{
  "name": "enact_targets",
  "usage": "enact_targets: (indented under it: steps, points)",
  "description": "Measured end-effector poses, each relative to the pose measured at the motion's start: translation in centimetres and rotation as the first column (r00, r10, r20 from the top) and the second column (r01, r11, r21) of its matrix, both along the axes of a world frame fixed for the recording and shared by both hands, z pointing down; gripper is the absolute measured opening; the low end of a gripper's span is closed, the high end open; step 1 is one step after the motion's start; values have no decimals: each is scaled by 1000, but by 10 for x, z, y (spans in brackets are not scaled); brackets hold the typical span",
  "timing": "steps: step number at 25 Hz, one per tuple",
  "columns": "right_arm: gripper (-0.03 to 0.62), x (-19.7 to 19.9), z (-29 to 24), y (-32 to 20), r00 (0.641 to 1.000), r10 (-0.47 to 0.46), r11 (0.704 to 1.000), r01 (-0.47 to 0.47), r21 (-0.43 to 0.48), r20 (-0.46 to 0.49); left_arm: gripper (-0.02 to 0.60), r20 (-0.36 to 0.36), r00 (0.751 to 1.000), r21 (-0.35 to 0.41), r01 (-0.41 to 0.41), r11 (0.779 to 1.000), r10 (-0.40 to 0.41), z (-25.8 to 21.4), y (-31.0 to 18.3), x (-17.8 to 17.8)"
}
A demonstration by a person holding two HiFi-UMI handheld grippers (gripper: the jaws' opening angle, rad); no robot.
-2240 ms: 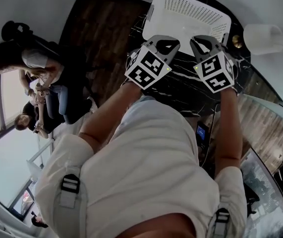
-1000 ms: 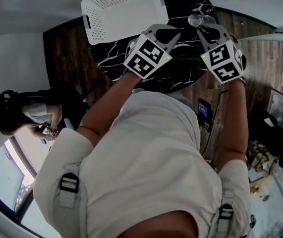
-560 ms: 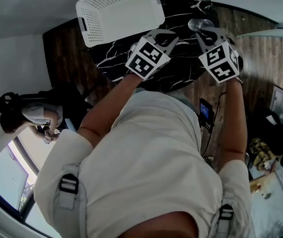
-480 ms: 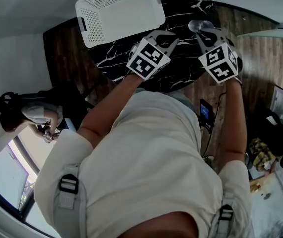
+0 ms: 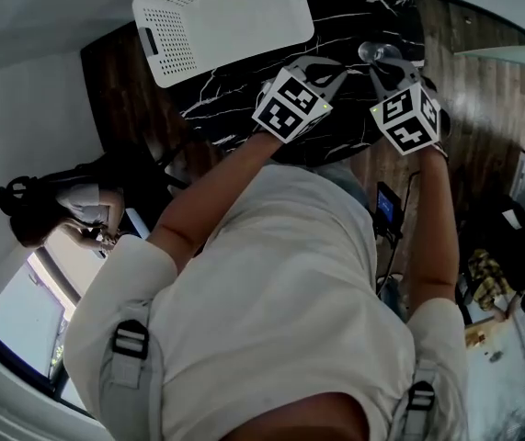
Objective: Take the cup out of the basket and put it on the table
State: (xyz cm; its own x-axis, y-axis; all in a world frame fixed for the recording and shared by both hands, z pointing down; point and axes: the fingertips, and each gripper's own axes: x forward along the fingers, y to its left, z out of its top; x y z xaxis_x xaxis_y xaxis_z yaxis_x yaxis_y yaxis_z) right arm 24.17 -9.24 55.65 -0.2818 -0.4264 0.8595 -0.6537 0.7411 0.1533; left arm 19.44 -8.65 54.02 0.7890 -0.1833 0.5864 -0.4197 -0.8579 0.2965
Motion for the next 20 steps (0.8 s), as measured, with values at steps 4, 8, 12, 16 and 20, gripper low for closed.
enact_targets:
  steps: [4, 8, 12, 16, 20]
  points:
    - [25, 1, 25, 5, 1000, -1, 999, 0, -43, -17, 6, 8, 1000, -36, 0, 999, 0, 23, 0, 2]
    - [25, 3, 44, 7, 999, 20, 998, -22, -63, -28, 6, 9, 1000, -69, -6, 998, 7, 38, 1, 4]
    - [25, 4, 61, 11, 999, 25, 995, -29, -91, -42, 6, 21, 1000, -101, -18, 995, 20, 52, 4, 2]
    - [25, 6, 82, 14, 998, 27, 991, -34, -126, -58, 6, 28, 999, -127, -19, 992, 23, 65, 1, 0]
    - [25, 6, 97, 17, 998, 31, 987, -40, -154, -62, 6, 30, 999, -147, -25, 989, 29, 71, -1, -1]
